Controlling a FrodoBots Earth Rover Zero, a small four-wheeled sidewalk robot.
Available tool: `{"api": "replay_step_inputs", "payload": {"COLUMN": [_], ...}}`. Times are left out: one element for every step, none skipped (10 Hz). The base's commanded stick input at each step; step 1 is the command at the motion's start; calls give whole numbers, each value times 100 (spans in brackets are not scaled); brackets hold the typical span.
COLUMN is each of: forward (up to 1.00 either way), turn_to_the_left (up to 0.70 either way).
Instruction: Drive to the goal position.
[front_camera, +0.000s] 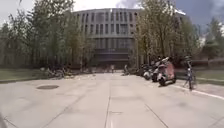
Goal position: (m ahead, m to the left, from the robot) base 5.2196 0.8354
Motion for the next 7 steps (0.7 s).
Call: {"api": "replay_step_inputs", "payload": {"forward": [70,70,70,70,70,70,70], "turn_to_the_left": [3,3,3,3,3,3,3]}}
